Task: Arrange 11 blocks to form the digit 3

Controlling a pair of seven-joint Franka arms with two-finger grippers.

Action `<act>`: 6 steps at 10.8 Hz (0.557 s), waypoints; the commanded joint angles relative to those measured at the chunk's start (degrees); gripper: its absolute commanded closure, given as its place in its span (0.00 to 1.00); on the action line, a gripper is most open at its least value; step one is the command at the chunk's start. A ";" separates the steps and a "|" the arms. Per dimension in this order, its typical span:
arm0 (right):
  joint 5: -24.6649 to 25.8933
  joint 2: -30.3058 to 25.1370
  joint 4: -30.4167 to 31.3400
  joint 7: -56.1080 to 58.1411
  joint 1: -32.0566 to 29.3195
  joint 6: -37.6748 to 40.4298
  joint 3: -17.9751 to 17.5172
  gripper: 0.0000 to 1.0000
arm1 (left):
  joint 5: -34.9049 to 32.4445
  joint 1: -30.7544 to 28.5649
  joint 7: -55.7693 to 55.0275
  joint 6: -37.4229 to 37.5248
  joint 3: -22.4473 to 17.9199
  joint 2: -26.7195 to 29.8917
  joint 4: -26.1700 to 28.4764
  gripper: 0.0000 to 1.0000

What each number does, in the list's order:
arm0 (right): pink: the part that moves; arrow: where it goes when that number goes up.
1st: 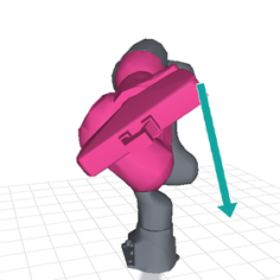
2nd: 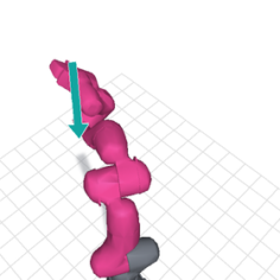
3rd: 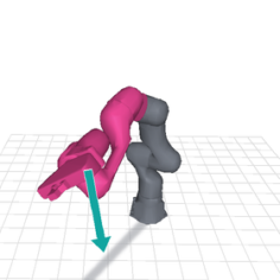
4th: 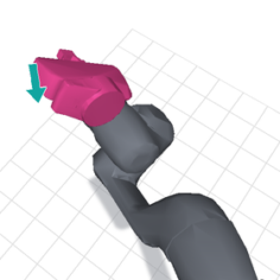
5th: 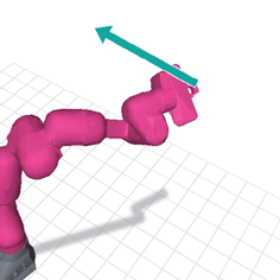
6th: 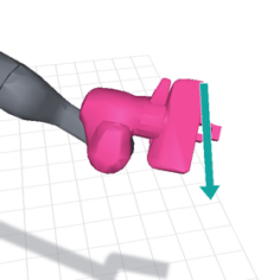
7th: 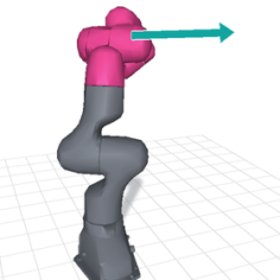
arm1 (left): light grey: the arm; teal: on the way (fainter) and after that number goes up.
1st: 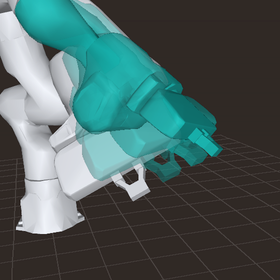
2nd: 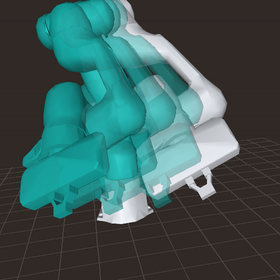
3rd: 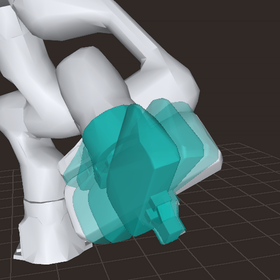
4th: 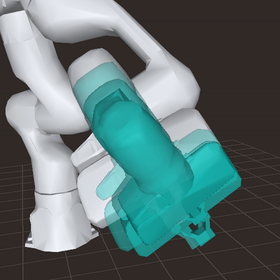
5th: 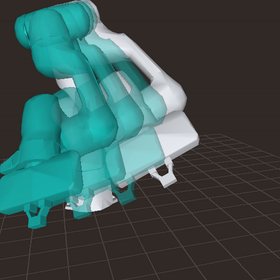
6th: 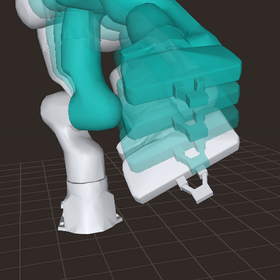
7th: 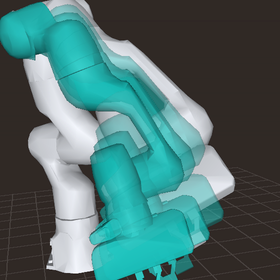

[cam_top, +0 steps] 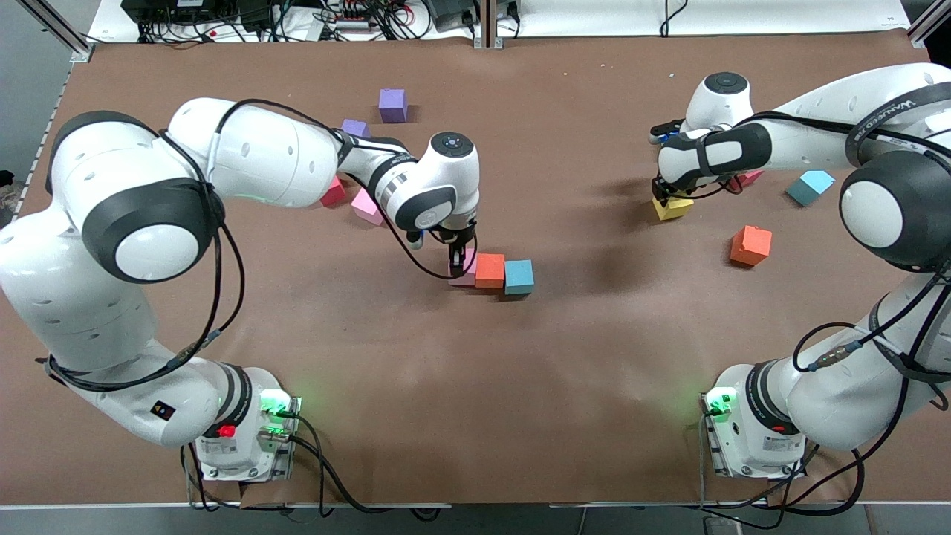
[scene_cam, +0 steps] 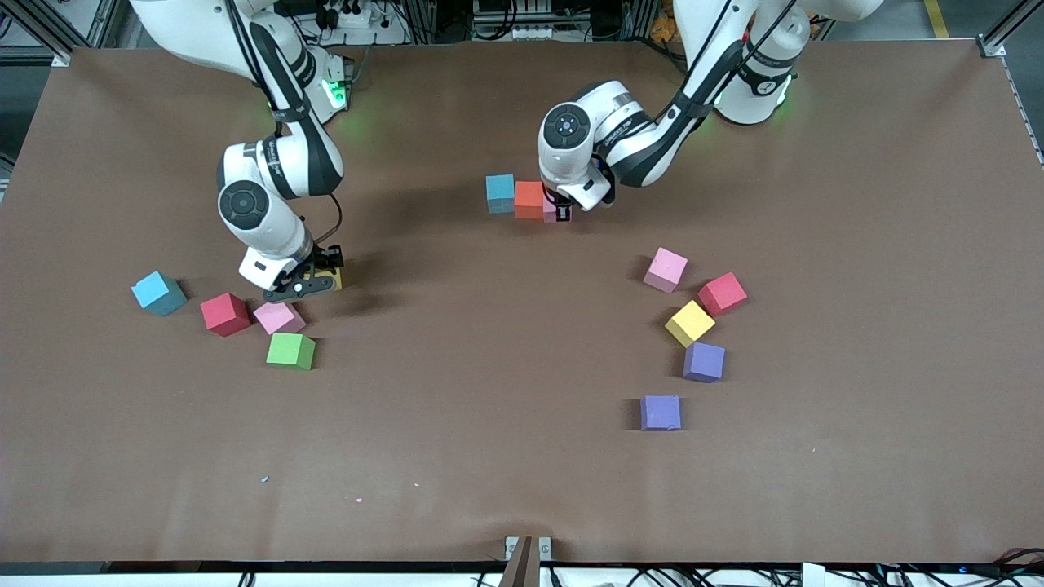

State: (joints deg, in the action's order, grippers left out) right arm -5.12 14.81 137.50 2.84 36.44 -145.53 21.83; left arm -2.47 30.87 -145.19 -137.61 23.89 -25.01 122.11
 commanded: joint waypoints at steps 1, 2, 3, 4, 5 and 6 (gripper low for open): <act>-4.63 -0.48 -2.83 -3.78 3.18 2.86 -0.91 0.84 | 0.45 0.95 -1.14 -0.99 -0.08 0.66 1.64 1.00; -4.64 -0.48 -4.33 -8.42 5.46 4.54 -0.91 0.84 | 0.45 0.95 -1.14 -0.99 -0.08 0.66 1.55 1.00; -4.64 -0.39 -5.13 -13.69 8.53 4.99 -0.91 0.84 | 0.45 0.95 -1.23 -0.99 -0.08 0.58 1.55 1.00; -4.64 -0.22 -5.83 -19.05 11.43 4.99 -0.91 0.84 | 0.45 0.95 -1.23 -0.99 0.01 0.40 1.46 1.00; -4.64 0.04 -6.45 -23.80 14.16 4.99 -0.91 0.84 | 0.54 1.04 -1.23 -0.99 0.01 0.23 1.37 1.00; -4.73 0.22 -7.15 -27.85 16.27 4.82 -0.91 0.84 | 0.54 1.04 -1.23 -1.08 0.01 0.05 1.20 1.00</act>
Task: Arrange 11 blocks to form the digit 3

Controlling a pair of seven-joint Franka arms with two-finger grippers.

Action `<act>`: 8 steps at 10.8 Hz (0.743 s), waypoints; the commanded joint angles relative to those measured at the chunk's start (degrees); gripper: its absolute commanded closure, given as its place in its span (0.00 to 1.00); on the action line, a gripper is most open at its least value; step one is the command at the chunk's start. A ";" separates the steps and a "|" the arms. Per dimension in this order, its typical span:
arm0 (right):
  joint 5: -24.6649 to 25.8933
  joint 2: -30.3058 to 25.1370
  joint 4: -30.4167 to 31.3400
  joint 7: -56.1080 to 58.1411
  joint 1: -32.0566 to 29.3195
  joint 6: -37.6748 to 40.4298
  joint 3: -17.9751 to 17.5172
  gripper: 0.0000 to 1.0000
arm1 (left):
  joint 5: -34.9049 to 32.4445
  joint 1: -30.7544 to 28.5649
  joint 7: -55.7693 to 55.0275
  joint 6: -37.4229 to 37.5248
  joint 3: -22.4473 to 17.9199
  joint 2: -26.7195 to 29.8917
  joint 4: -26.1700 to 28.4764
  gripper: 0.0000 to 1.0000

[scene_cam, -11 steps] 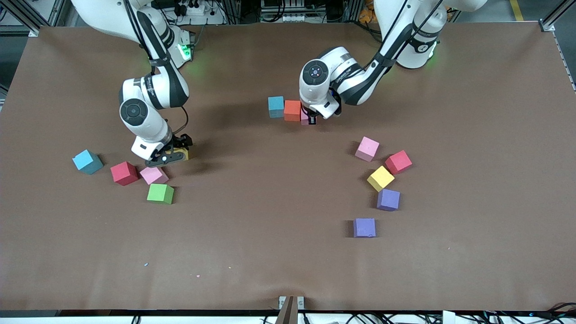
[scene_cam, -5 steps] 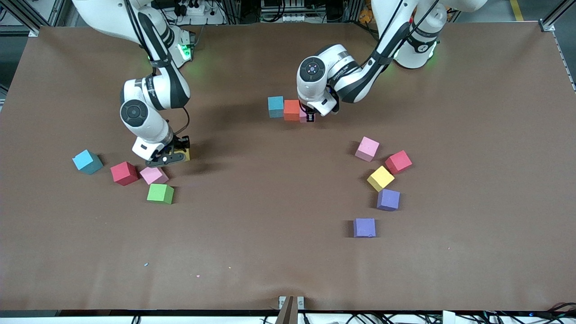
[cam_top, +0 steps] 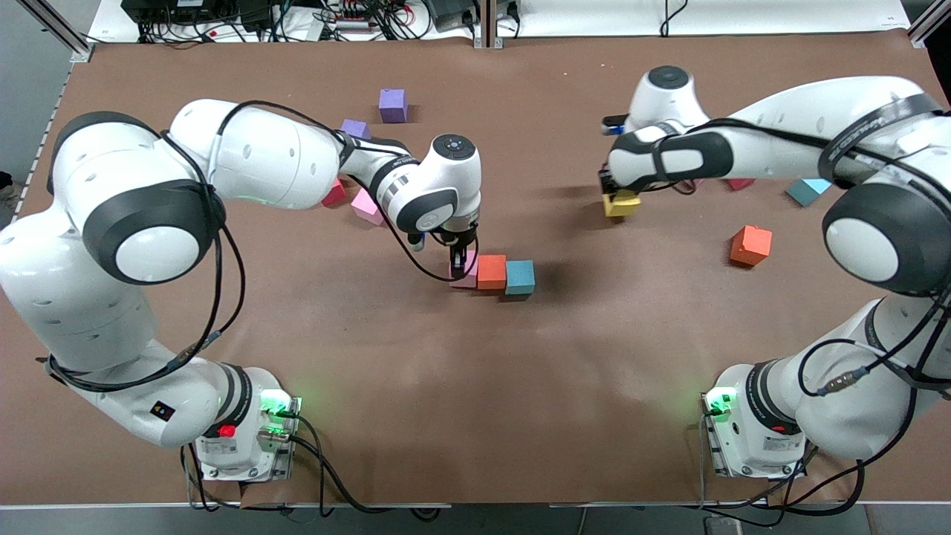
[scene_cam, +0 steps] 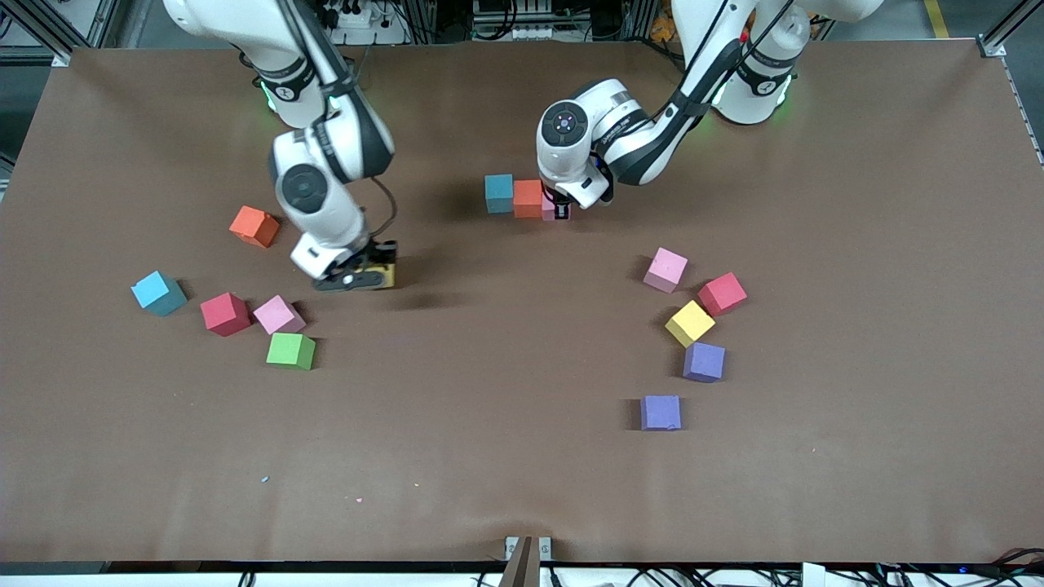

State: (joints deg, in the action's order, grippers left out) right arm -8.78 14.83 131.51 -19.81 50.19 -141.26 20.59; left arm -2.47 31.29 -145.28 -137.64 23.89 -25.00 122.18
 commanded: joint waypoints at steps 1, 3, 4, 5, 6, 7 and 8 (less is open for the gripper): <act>-1.85 0.55 -1.77 -8.72 4.29 0.46 0.24 0.84 | 0.54 0.61 -1.15 -1.05 0.02 -0.39 0.69 1.00; -6.14 1.43 -2.83 -11.21 7.11 0.55 0.24 0.84 | 0.54 0.61 -1.49 -1.05 -0.07 -0.57 0.16 1.00; -8.42 1.78 -3.27 -11.21 7.72 0.55 0.24 0.84 | 0.54 0.61 -1.85 -1.05 0.01 -0.92 -0.01 1.00; -10.45 2.30 -3.62 -11.82 8.43 0.55 0.24 0.84 | 0.54 0.70 -1.85 -1.05 -0.07 -1.10 -0.54 1.00; -12.12 3.27 -4.32 -13.74 9.22 0.55 0.24 0.84 | 0.54 0.61 -1.85 -1.05 -0.07 -1.54 -0.80 1.00; -12.57 4.32 -5.11 -16.46 11.05 0.55 0.24 0.84 | 0.54 0.61 -1.85 -1.05 -0.07 -1.72 -1.07 1.00; -12.58 5.29 -6.34 -19.79 12.29 0.55 0.24 0.84 | 0.54 0.61 -1.94 -1.05 -0.07 -1.63 -1.16 1.00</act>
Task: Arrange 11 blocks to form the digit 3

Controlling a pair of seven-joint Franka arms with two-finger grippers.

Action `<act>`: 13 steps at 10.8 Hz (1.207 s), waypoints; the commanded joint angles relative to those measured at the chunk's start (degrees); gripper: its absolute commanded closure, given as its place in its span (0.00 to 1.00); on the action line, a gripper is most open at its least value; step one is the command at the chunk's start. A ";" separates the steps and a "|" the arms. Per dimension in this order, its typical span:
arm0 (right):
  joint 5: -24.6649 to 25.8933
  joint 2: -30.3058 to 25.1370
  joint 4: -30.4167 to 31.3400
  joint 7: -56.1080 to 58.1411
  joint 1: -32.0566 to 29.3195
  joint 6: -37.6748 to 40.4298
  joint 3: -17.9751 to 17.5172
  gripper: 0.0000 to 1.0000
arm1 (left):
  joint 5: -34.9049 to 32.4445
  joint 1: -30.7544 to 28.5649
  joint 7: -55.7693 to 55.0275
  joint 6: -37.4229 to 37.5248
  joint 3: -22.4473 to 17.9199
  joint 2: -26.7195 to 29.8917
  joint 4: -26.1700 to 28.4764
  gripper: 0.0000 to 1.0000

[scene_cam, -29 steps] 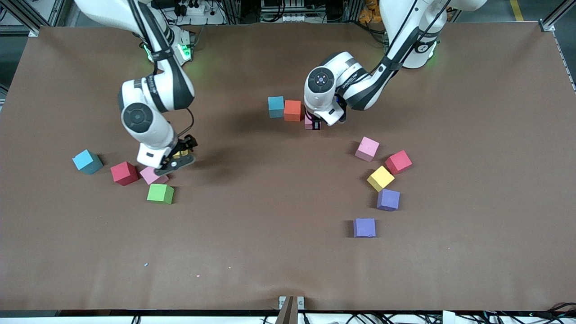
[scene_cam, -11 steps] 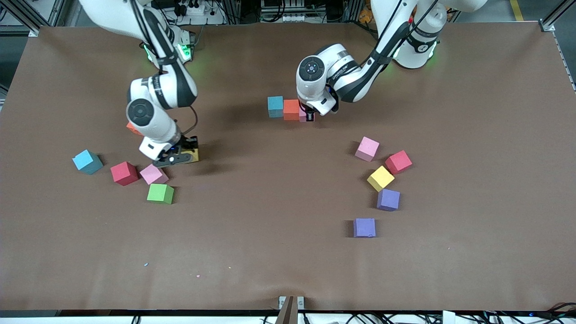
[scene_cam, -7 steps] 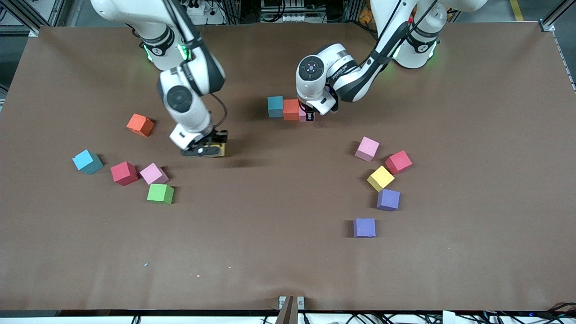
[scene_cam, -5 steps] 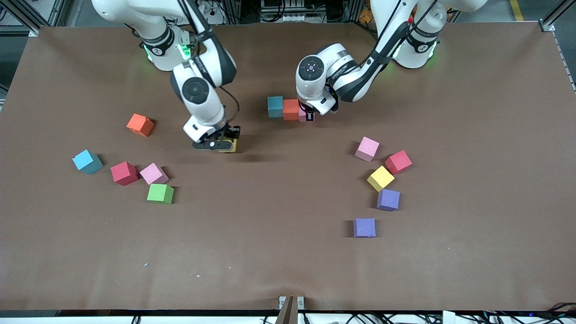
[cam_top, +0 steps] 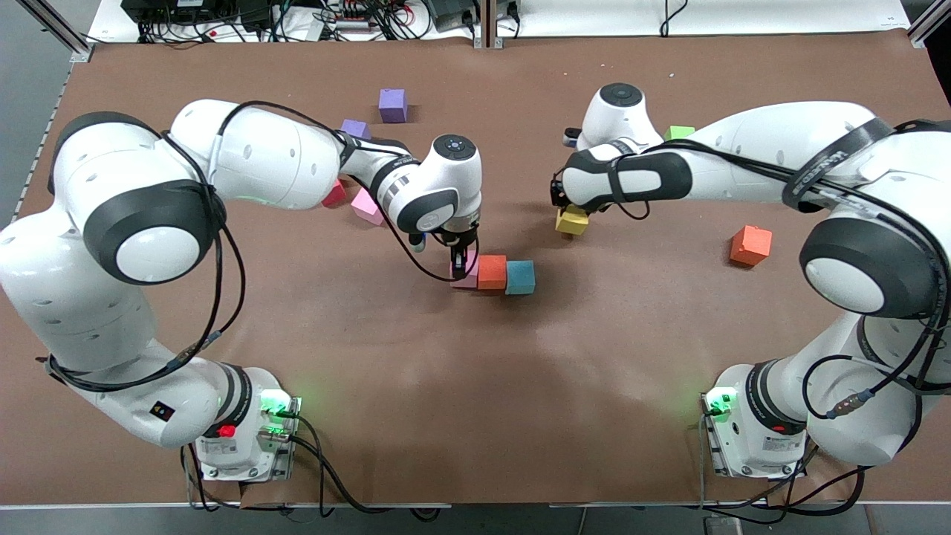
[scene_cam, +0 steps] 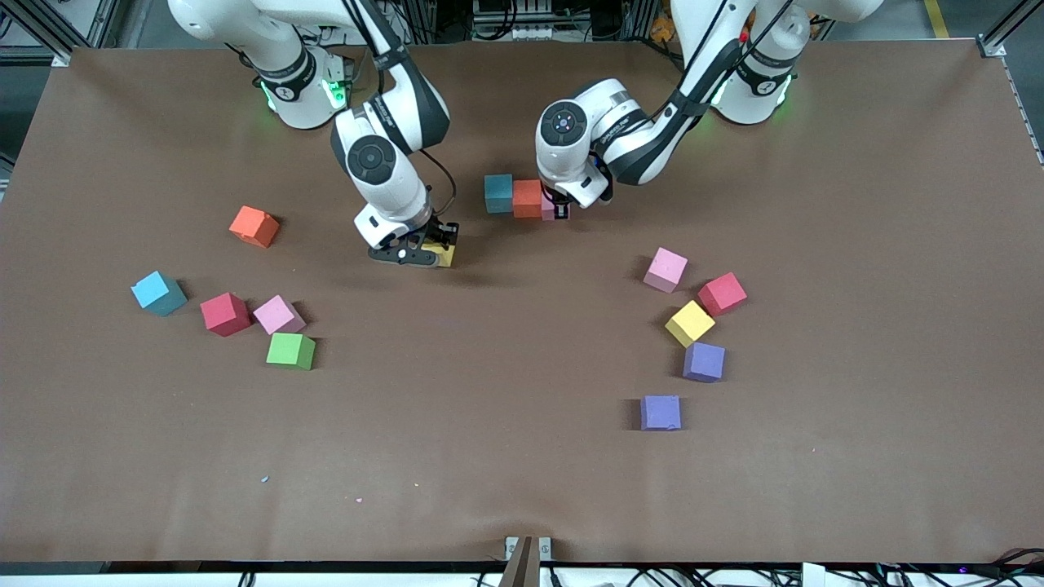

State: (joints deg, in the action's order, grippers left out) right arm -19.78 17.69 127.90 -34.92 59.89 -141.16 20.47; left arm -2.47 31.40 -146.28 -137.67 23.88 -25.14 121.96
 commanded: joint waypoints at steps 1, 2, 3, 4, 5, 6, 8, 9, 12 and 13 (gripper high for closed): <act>-1.58 3.39 -3.88 -7.25 3.99 0.45 0.36 0.84 | 0.54 0.50 -0.93 -1.02 -0.06 -1.58 -0.93 1.00; -1.58 4.19 -4.93 -9.36 4.79 0.63 0.36 0.84 | 0.54 0.50 -0.93 -1.02 -0.06 -1.58 -1.28 1.00; -1.58 4.89 -5.90 -9.99 5.06 0.63 0.36 0.84 | 0.54 0.50 -0.93 -1.02 -0.06 -1.58 -1.29 1.00; -1.58 5.51 -6.52 -10.00 5.24 0.71 0.27 0.84 | 0.62 0.50 -1.02 -1.02 -0.06 -1.58 -1.37 1.00; -1.58 6.56 -8.09 -9.82 5.50 2.19 -0.51 0.84 | 0.62 0.50 -1.46 -1.02 -0.06 -1.67 -1.63 1.00; -1.58 8.05 -10.89 -9.65 5.59 5.34 -0.78 0.84 | 0.54 0.50 -1.55 -1.02 -0.06 -1.67 -1.72 1.00; -1.58 9.73 -14.51 -9.73 5.85 8.44 -1.05 0.84 | 0.54 0.50 -1.46 -1.02 -0.06 -2.10 -1.81 1.00; -1.58 9.91 -14.52 -9.99 5.85 8.28 -1.92 0.84 | 0.54 0.50 -1.55 -1.02 -0.06 -2.11 -1.99 0.87; -1.58 10.26 -14.52 -10.00 5.85 7.92 -2.63 0.84 | 0.36 0.41 -1.02 -1.02 -0.06 -2.28 -2.16 0.00; -1.58 10.35 -14.52 -9.91 5.85 7.84 -2.72 0.84 | 0.27 -0.02 -0.93 -1.02 -0.06 -2.28 -2.08 0.00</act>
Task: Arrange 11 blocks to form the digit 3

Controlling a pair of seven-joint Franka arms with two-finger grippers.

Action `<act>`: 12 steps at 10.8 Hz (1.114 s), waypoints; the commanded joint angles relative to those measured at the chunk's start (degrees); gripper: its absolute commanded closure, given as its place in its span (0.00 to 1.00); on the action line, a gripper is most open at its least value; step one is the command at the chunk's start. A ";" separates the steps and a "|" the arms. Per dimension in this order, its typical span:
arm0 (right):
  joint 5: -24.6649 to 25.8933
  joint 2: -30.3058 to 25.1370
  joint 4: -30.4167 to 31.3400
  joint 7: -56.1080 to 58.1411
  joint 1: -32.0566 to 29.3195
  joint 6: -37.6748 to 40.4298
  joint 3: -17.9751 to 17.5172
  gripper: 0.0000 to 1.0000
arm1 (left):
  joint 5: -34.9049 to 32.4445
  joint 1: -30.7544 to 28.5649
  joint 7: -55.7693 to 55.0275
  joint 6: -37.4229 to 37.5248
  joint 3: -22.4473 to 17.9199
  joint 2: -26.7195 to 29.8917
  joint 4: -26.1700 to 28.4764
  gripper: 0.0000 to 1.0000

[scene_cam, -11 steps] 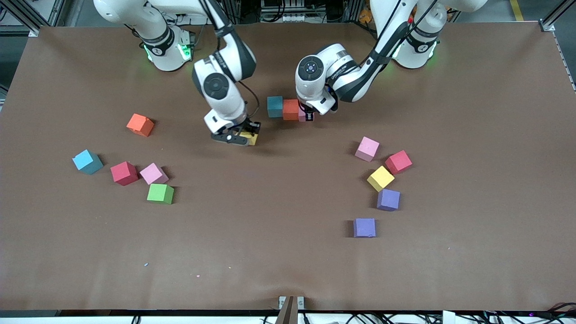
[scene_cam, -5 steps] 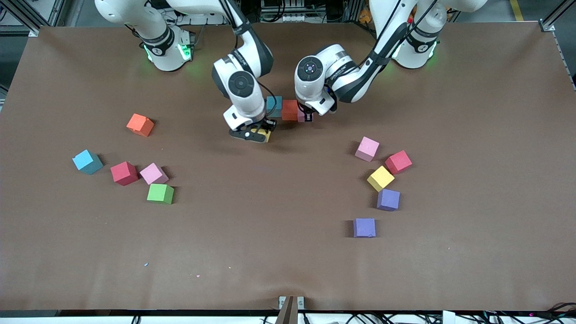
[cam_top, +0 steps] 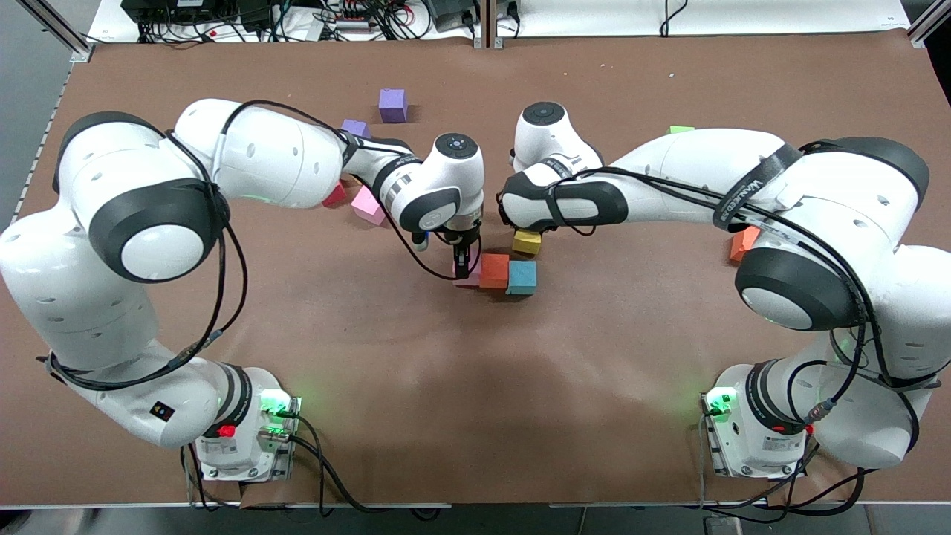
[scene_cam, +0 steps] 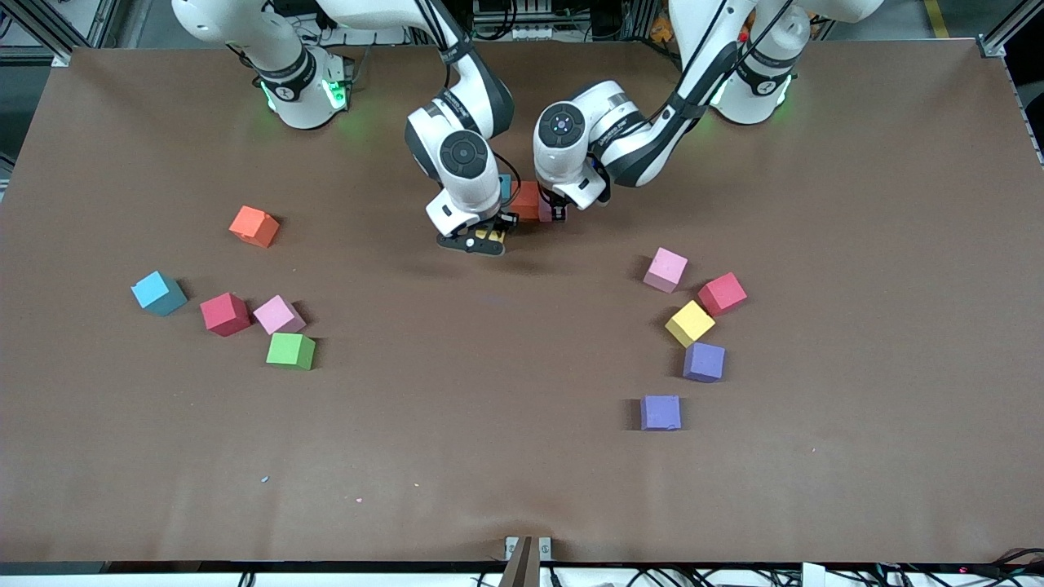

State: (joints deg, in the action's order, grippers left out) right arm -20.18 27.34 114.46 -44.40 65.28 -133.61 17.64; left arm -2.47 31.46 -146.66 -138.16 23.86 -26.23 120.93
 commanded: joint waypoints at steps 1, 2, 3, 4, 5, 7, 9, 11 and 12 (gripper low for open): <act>-1.18 0.78 -1.08 -0.25 0.46 0.28 0.11 0.84 | 0.27 -0.17 -0.56 -0.53 -0.04 -1.02 -1.05 0.00; -1.18 0.87 -1.08 -0.07 0.55 0.28 0.02 0.84 | 0.36 -0.17 -0.56 -0.53 0.05 -1.01 -1.05 0.00; -1.18 0.87 -1.08 -0.07 1.07 0.19 0.02 0.84 | 0.36 -0.17 -0.47 -0.53 -0.04 -0.75 -1.05 0.00; -1.09 0.96 -1.08 0.02 1.34 0.19 0.02 0.84 | 0.27 -0.17 -0.38 -0.36 0.05 -0.49 -1.05 0.00; -1.09 1.04 -1.08 0.02 1.86 0.28 0.02 0.84 | 0.27 -0.26 -0.29 -0.18 0.05 0.12 -1.05 0.00; -1.09 1.57 -0.99 -0.07 2.92 0.28 0.02 0.83 | 0.27 -0.61 0.06 0.00 -0.04 1.35 -0.87 0.00; -1.00 2.01 -0.99 -0.07 3.01 0.28 0.02 0.83 | 0.27 -0.70 0.84 0.26 -0.04 2.32 -0.78 0.00; -0.56 2.01 -0.73 0.02 3.01 0.54 0.02 0.82 | 0.27 -1.65 3.91 3.23 -0.04 3.81 -0.78 0.00; -0.47 2.01 -0.64 0.02 3.01 0.63 0.02 0.82 | 0.27 -2.36 4.45 4.38 0.05 4.60 -0.87 0.00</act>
State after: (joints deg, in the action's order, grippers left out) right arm -20.18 28.22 114.39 -44.38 67.72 -133.55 17.22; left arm -2.47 30.37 -144.14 -136.31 23.72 -24.35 119.42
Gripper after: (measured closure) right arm 0.471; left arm 0.000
